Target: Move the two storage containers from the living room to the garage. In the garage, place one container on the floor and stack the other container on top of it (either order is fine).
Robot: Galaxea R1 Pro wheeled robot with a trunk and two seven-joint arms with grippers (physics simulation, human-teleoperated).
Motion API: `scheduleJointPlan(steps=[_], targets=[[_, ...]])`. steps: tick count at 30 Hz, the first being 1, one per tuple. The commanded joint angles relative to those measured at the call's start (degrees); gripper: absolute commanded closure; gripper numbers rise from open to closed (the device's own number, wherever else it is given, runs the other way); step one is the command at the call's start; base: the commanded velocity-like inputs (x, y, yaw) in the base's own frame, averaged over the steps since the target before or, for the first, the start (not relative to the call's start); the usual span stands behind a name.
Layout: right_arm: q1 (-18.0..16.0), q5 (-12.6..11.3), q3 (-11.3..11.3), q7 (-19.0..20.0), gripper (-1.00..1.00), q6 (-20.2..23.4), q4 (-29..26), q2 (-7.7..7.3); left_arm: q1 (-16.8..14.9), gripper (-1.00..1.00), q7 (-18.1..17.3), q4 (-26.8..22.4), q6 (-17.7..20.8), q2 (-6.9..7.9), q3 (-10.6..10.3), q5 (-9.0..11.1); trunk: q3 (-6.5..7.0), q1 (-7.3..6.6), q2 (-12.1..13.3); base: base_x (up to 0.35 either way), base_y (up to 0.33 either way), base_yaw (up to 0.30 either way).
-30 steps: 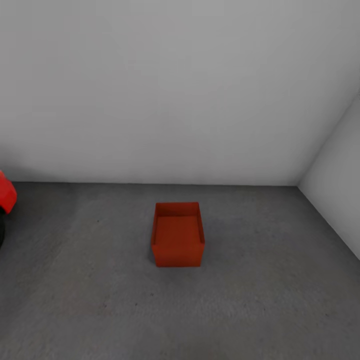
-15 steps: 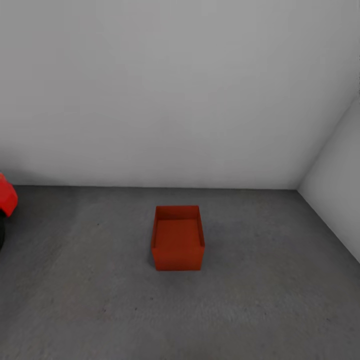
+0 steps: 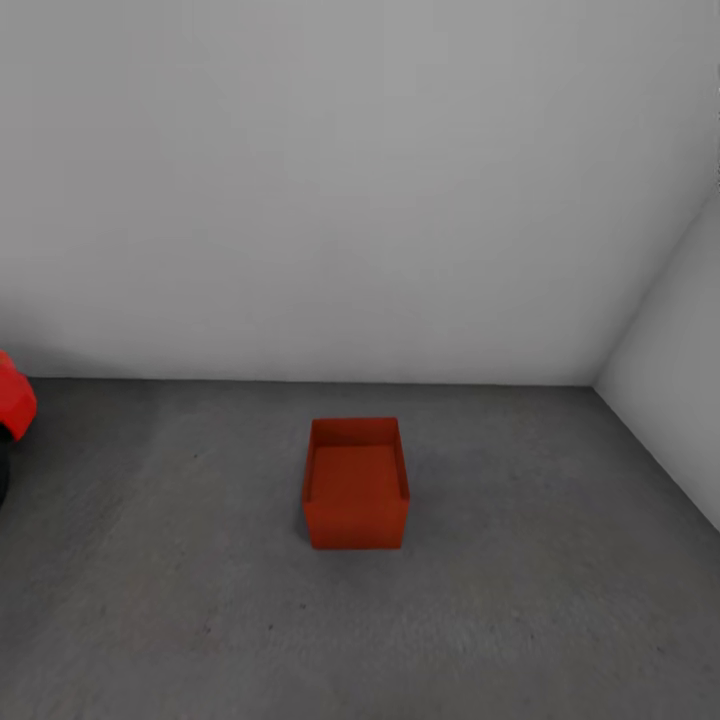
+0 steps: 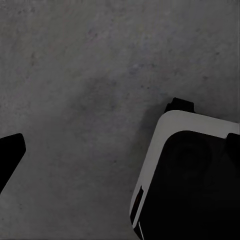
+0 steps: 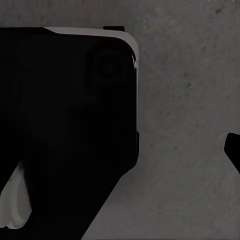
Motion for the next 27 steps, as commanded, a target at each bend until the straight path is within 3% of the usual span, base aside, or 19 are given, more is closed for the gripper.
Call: scheduleJointPlan(steps=[1,27], targets=[[-0.1,-0.4,0.5,-0.1,-1.0,-0.3,0.2,0.05,0.0,-1.0,0.0,0.0,-0.2,0.0,0.0,0.3,0.02,0.02,-0.1,0.0,0.0,0.0],[-0.1,-0.4,0.5,-0.1,-1.0,-0.2,0.2,0.05,0.0,-1.0,0.0,0.0,-0.2,0.0,0.0,0.3,2.43,0.02,-0.1,0.0,0.0,0.0]])
